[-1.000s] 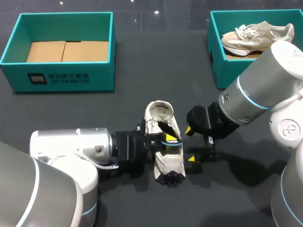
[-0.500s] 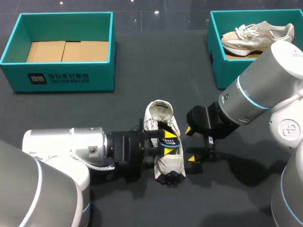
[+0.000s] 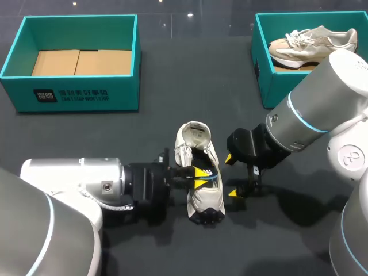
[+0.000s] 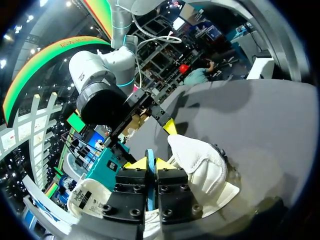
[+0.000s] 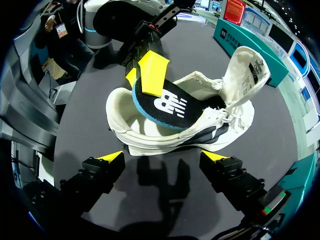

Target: Take the shoe out of the shoebox, open the shoe tongue, remove and reinsert the insole, then place the shoe into the shoebox

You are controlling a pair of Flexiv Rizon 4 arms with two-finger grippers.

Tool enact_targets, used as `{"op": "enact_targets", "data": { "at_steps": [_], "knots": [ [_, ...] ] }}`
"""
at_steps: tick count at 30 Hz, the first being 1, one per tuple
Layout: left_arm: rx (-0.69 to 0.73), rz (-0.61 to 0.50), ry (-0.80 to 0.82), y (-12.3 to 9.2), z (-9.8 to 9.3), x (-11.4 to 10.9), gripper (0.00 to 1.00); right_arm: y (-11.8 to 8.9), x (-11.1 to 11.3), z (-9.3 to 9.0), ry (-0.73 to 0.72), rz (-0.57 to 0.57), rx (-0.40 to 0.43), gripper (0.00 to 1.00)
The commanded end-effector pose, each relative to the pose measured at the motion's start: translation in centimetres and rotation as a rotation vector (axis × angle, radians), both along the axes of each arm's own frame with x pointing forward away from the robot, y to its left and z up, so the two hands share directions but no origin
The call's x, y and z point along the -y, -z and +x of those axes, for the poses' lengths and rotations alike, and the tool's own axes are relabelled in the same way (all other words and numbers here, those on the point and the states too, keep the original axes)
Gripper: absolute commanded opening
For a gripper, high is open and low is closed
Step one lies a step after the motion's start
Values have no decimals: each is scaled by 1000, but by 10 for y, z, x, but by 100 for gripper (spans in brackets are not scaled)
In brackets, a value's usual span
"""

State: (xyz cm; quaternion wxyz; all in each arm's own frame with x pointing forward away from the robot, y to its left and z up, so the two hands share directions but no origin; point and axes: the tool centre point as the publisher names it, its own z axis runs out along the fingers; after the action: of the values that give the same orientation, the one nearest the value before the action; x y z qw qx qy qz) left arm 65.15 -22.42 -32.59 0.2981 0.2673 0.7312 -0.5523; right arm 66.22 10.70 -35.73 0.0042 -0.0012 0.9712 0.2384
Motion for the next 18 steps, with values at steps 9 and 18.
{"op": "enact_targets", "data": {
  "at_steps": [9, 18],
  "knots": [
    [-33, 85, -37, 31, 30, 13, 0, 0, 0, -2, 2, -3, 2, 100],
    [-109, 60, -17, 26, 25, 6, 8, 0, 0, -2, 2, -3, 2, 100]
  ]
}}
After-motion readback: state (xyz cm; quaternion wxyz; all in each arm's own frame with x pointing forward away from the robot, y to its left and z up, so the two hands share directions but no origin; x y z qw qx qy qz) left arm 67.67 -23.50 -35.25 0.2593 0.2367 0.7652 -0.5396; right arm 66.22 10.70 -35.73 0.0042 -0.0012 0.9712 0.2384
